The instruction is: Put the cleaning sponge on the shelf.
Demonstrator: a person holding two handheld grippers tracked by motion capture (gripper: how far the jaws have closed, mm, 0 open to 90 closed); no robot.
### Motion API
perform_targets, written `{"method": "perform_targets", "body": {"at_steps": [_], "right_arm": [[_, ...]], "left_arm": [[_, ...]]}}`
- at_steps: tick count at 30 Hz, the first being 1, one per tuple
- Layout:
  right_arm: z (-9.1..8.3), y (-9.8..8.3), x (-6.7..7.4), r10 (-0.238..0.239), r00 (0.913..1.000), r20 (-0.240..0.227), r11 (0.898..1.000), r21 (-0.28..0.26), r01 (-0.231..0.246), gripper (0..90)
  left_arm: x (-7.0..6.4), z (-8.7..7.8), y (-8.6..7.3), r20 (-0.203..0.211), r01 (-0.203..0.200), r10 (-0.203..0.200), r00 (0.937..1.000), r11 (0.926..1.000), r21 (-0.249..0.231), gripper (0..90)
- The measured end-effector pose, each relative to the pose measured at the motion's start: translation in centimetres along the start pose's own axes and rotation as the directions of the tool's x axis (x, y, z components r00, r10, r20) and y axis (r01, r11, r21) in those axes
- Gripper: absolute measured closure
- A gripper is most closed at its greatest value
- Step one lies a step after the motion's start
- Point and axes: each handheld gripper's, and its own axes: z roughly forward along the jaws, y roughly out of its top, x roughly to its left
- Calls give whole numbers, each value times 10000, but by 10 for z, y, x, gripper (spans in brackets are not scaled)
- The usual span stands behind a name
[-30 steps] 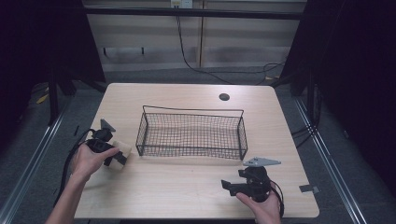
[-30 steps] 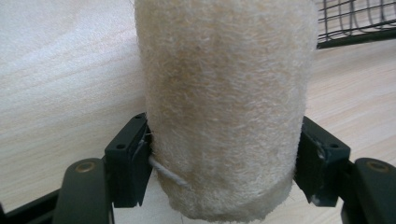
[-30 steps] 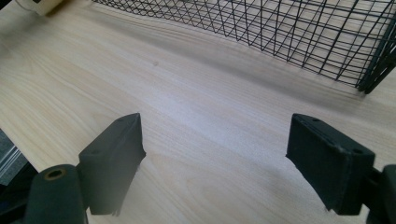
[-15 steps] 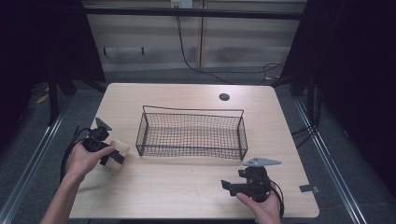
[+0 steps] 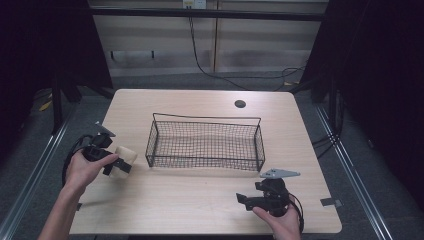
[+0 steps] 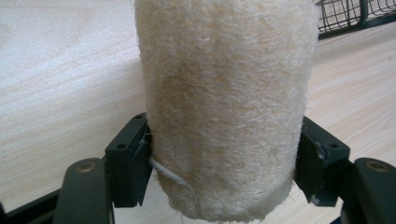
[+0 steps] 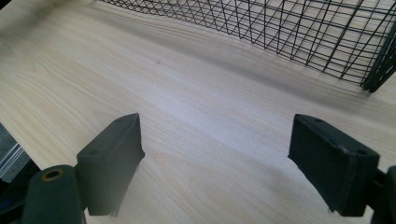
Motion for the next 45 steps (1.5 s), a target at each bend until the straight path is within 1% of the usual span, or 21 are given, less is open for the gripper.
{"method": "perform_targets", "body": {"at_steps": [3,5,6,8,9,10,12,13,20,21,24,25,28,29,31,33,34,35,39,44,45], "right_arm": [[0,0,0,20,10000,-3,10000,-3,-20,169],[0,0,0,12,10000,9,10000,-1,-12,169],[0,0,0,16,10000,8,10000,-9,-16,169],[0,0,0,23,10000,6,10000,-5,-23,169],[0,0,-1,38,10000,11,10000,11,-38,169],[0,0,0,35,10000,9,10000,6,-35,169],[0,0,0,26,10000,2,10000,-3,-26,168],[0,0,0,27,10000,-10,10000,-7,-27,167],[0,0,0,-3,10000,6,10000,54,3,162],[0,0,0,-20,10000,2,10000,60,20,162],[1,0,0,-84,10000,-16,10000,28,84,160],[1,0,1,-87,10000,-16,9999,67,87,160],[1,0,1,-66,10000,-8,10000,44,66,160],[1,0,0,-65,10000,-5,10000,53,65,160],[0,0,1,-43,10000,7,10000,60,43,160],[0,0,1,-46,10000,5,10000,55,46,160],[1,0,0,-67,10000,-13,10000,49,67,160],[1,0,0,-72,10000,-7,10000,42,72,160],[0,0,1,-59,10000,-22,10000,63,59,160],[0,0,1,-61,10000,-25,9999,90,61,160],[0,0,1,-62,10000,-25,9999,87,62,160]], "left_arm": [[0,-2,0,-35,-31,31,10000,10000,-19,307],[-2,-4,-1,-3,-8,7,10000,9999,-135,307],[-3,-6,0,-63,-208,208,9998,9998,12,306],[-5,-7,0,-142,-210,209,9997,9998,-36,307],[-10,-10,1,-155,-317,315,9994,9994,-151,306],[-12,-12,2,-150,-477,475,9988,9988,-118,306],[-13,-13,2,-155,-494,493,9987,9987,-109,307],[-16,-15,3,-243,-483,478,9986,9987,-191,307],[-19,-30,4,-113,-647,643,9979,9970,-436,307],[-19,-32,3,-17,-640,640,9980,9969,-459,307],[-20,-35,3,13,-673,675,9977,9965,-496,307],[-20,-39,3,44,-828,830,9965,9955,-456,307],[-23,-44,4,116,-757,764,9970,9957,-542,307],[-24,-44,4,95,-711,718,9974,9956,-616,307],[-24,-47,6,110,-840,847,9963,9948,-582,307],[-25,-48,6,180,-778,791,9967,9948,-662,307],[-26,-52,8,263,-925,944,9952,9937,-634,307],[-26,-52,9,225,-997,1014,9946,9926,-688,307],[-31,-56,14,316,-1067,1090,9935,9920,-679,307],[-35,-58,18,428,-1068,1105,9930,9911,-794,307],[-36,-59,19,447,-975,1012,9939,9921,-787,307]]}}
